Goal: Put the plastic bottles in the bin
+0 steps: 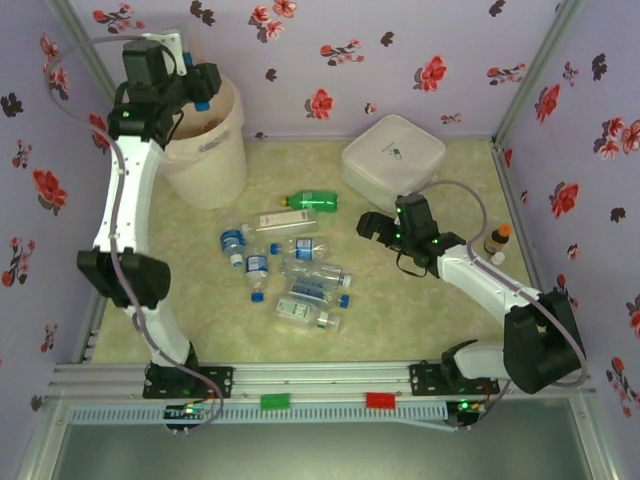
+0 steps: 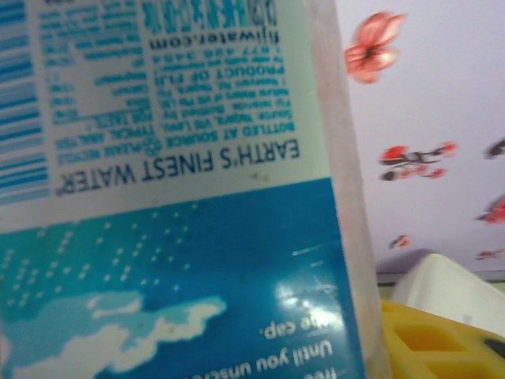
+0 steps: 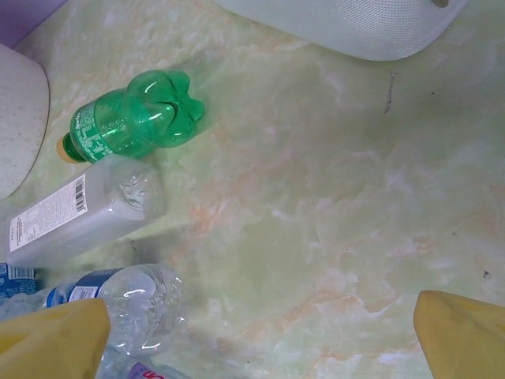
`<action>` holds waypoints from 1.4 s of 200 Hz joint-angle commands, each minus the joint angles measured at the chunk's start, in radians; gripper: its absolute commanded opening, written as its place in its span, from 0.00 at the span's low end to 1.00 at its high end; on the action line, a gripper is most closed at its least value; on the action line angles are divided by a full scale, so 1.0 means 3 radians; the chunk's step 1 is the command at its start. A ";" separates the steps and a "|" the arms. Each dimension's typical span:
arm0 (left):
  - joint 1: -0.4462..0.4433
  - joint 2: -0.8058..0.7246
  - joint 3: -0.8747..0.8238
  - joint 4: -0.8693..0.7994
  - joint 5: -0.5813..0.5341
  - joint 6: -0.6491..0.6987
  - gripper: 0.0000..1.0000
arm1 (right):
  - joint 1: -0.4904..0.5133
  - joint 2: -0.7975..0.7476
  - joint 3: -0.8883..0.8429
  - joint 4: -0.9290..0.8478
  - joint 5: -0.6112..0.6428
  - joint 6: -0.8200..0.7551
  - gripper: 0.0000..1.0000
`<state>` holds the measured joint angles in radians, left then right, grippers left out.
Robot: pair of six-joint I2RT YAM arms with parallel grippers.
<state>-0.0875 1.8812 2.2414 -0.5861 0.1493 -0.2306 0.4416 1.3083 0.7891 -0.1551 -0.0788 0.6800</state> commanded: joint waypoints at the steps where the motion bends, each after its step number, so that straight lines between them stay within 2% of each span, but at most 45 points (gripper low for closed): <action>1: 0.0111 0.0413 0.0503 -0.0607 -0.0065 0.0139 0.33 | 0.0037 -0.0053 -0.0033 -0.0057 0.0042 -0.0076 1.00; 29: 0.0168 0.0911 0.1054 -0.1008 -0.0180 0.0196 0.34 | 0.0058 -0.0114 0.0003 -0.0162 0.0088 -0.0116 1.00; 41: 0.0179 0.0983 0.1048 -0.1039 -0.0230 0.0202 0.35 | 0.0060 -0.0144 0.0013 -0.0191 0.0108 -0.0127 1.00; 65: 0.0189 0.1052 0.0982 -0.1022 -0.0273 0.0174 0.45 | 0.0062 -0.0153 0.0033 -0.0233 0.0107 -0.0159 1.00; 78: 0.0190 0.1084 0.1008 -0.1018 -0.0269 0.0150 0.61 | 0.0069 -0.0136 0.0055 -0.0269 0.0099 -0.0182 1.00; 88: 0.0190 0.1091 0.1040 -0.1017 -0.0269 0.0134 0.69 | 0.0072 -0.0128 0.0067 -0.0293 0.0095 -0.0193 1.00; 111: 0.0189 0.1036 0.1104 -0.0983 -0.0270 0.0083 0.99 | 0.0097 -0.0101 0.0083 -0.0332 0.0104 -0.0209 1.00; 165: 0.0160 0.0566 0.0906 -0.0755 -0.0229 0.0031 1.00 | 0.0251 0.0054 0.0160 -0.0413 0.0112 -0.0314 1.00; 199: 0.0018 -0.0139 0.0032 -0.0219 -0.0065 -0.0051 1.00 | 0.0478 0.0225 0.0337 -0.0481 -0.0103 -0.0704 1.00; 248: -0.0336 -0.1488 -0.2182 0.0974 -0.0027 -0.0372 1.00 | 0.0679 0.0553 0.0711 -0.0697 -0.0339 -0.1143 1.00; 280: -0.0525 -0.2241 -0.3422 0.1228 -0.0068 -0.0727 1.00 | 0.0706 0.0683 0.0838 -0.0605 -0.0297 -0.1091 1.00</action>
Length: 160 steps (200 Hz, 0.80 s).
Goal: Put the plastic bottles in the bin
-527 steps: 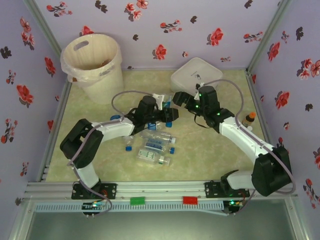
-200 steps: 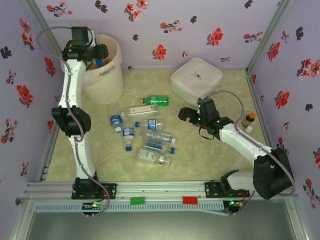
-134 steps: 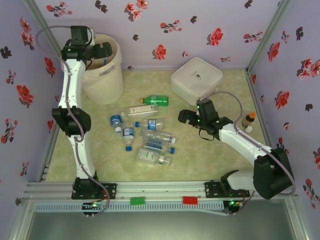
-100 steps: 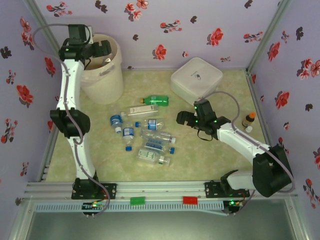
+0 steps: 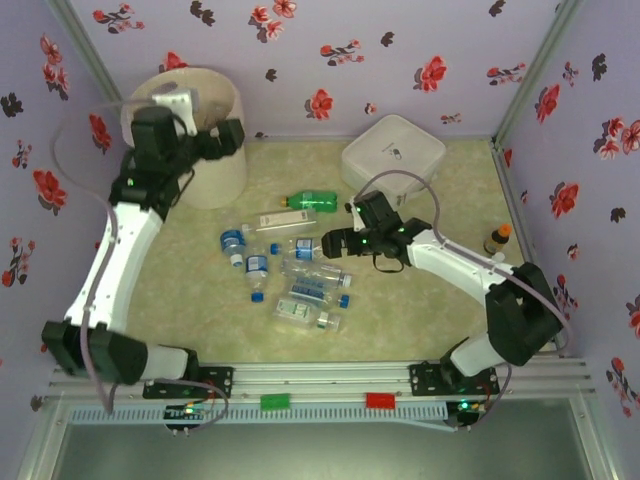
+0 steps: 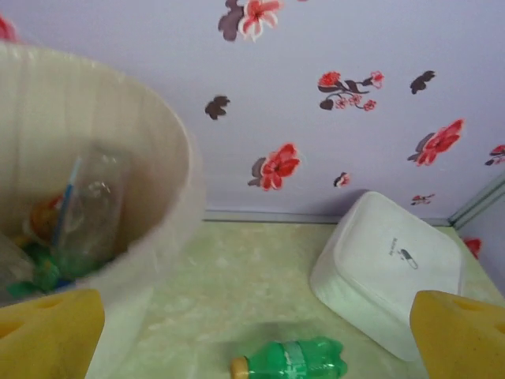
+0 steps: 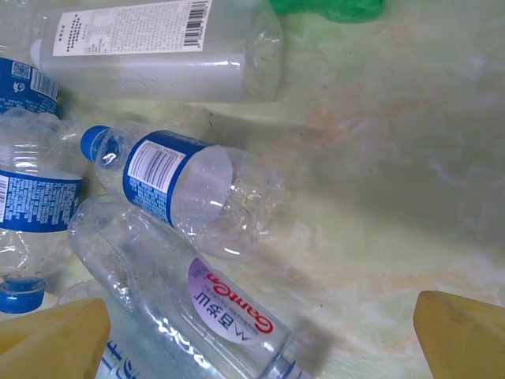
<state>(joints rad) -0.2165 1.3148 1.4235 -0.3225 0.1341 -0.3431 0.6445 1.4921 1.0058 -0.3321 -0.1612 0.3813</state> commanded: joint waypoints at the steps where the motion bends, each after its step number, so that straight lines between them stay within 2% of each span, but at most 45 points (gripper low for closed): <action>1: -0.0099 -0.0376 -0.0726 0.0346 -0.0023 -0.0358 1.00 | 0.0030 0.0072 0.0115 -0.0004 -0.0019 -0.0093 1.00; 24: -0.0236 -0.0855 -0.1463 0.0282 -0.0230 -0.0727 1.00 | 0.0030 0.0061 0.0093 0.0187 0.0098 0.0061 1.00; 43: -0.0318 -0.1165 -0.2113 0.0441 -0.0314 -0.1154 1.00 | 0.0030 0.0040 0.0014 0.0412 0.0118 0.0238 1.00; 75: -0.0362 -0.1325 -0.2594 0.0262 -0.0688 -0.1290 1.00 | 0.0029 0.0031 -0.0183 0.0906 -0.0020 0.0632 1.00; 103: -0.0364 -0.1121 -0.2691 0.0358 -0.0939 -0.1177 1.00 | 0.0035 0.0021 -0.0524 0.1683 -0.0303 0.1114 1.00; 126: -0.0353 -0.0769 -0.2673 0.0554 -0.1050 -0.1014 0.99 | 0.0090 0.0028 -0.0774 0.2226 -0.0359 0.1426 1.00; 160: -0.0294 -0.0139 -0.2478 0.0718 -0.1053 -0.0898 0.96 | 0.0142 -0.0041 -0.0902 0.2237 -0.0238 0.1484 1.00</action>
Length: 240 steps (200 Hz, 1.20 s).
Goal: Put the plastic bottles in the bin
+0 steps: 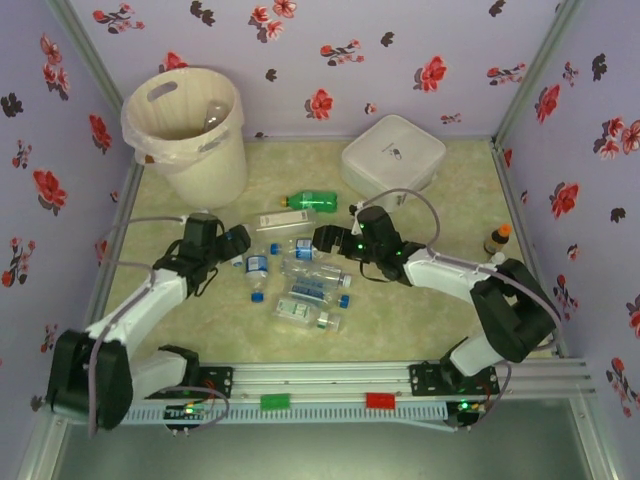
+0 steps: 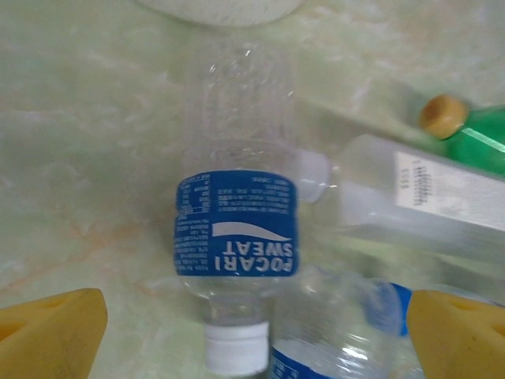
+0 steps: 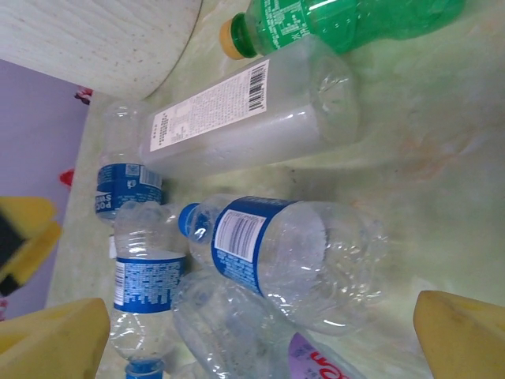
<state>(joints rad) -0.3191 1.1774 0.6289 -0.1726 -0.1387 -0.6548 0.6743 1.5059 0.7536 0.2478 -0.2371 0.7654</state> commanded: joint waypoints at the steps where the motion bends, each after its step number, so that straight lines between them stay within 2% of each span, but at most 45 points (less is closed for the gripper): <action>1: 0.0049 0.0335 0.0180 0.0221 -0.0142 0.0142 0.96 | 0.0043 -0.0091 -0.0062 0.0296 0.0019 0.0199 1.00; 69: 0.0091 0.1027 0.0379 0.0353 -0.0151 0.0189 0.85 | 0.0043 -0.0312 0.0023 -0.0280 0.0313 -0.0134 1.00; 136: 0.0232 0.1223 0.0314 0.0383 -0.0151 0.0189 0.72 | 0.0043 -0.0175 0.0145 -0.0325 0.0304 -0.0182 1.00; 187: 0.0271 0.1056 0.0224 0.0448 -0.0150 0.0207 0.50 | 0.0043 -0.0144 0.0198 -0.0325 0.0303 -0.0204 1.00; 240: 0.0297 0.0342 0.0111 0.0193 -0.0202 0.0257 0.48 | 0.0043 -0.0177 0.0205 -0.0310 0.0303 -0.0258 1.00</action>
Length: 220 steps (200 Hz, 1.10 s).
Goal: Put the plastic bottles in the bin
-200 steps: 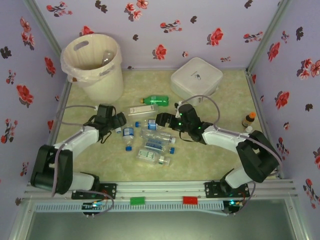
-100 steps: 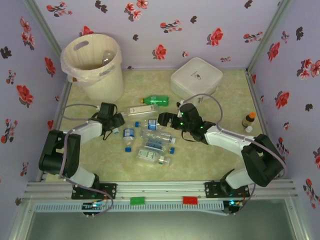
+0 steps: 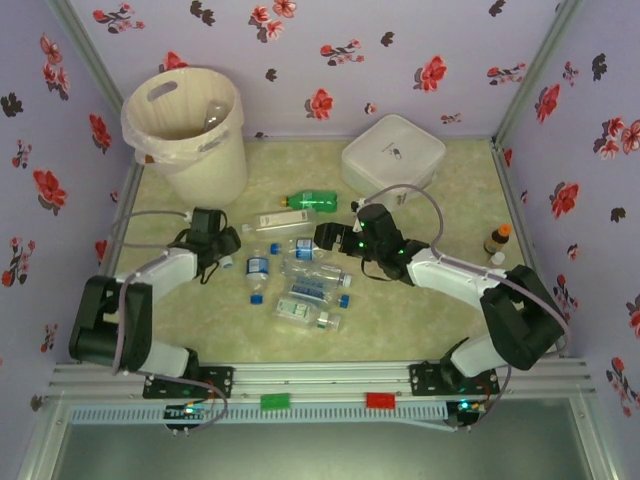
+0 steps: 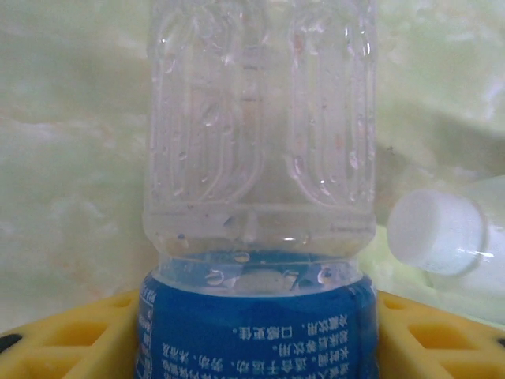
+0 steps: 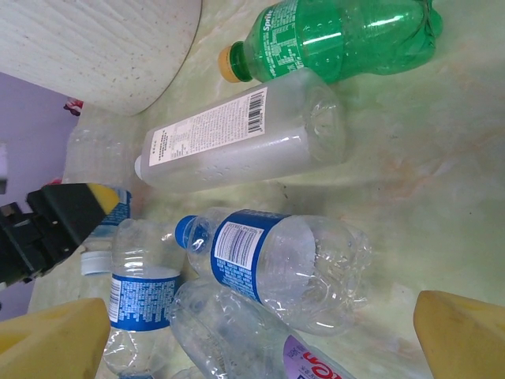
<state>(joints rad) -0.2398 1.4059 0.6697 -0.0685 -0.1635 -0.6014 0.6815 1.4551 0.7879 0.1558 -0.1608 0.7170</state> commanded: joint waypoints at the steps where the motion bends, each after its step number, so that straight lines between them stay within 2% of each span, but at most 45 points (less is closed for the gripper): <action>1: 0.0035 -0.0439 -0.0027 -0.0165 -0.0120 0.0080 0.48 | 0.0019 -0.0006 0.0089 -0.0003 0.0047 -0.0096 1.00; 57: 0.0037 -0.1629 0.0178 -0.0768 -0.0165 0.0282 0.46 | 0.0019 0.0027 0.0114 0.0012 -0.0006 -0.0201 1.00; 93: 0.0039 -0.1784 0.0721 -0.0923 -0.0161 0.0513 0.44 | 0.0014 0.0001 0.0136 -0.0017 0.0030 -0.0233 0.99; 135: 0.0043 -0.1366 0.1591 -0.0873 -0.0032 0.0930 0.43 | 0.0015 -0.0169 0.0051 -0.0023 0.0139 -0.0243 1.00; 185: 0.0274 -0.0306 0.2903 -0.1010 0.0439 0.1214 0.42 | 0.0014 -0.0411 -0.0034 -0.0216 0.0289 -0.0332 1.00; 220: 0.0437 0.0415 0.3754 -0.1229 0.0546 0.1342 0.42 | 0.0015 -0.0630 -0.0070 -0.0399 0.0463 -0.0407 1.00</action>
<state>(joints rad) -0.1406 1.4300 1.6524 -0.3714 -0.0536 -0.2604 0.6815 1.3193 0.7868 0.0898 -0.0868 0.6296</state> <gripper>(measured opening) 0.601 0.996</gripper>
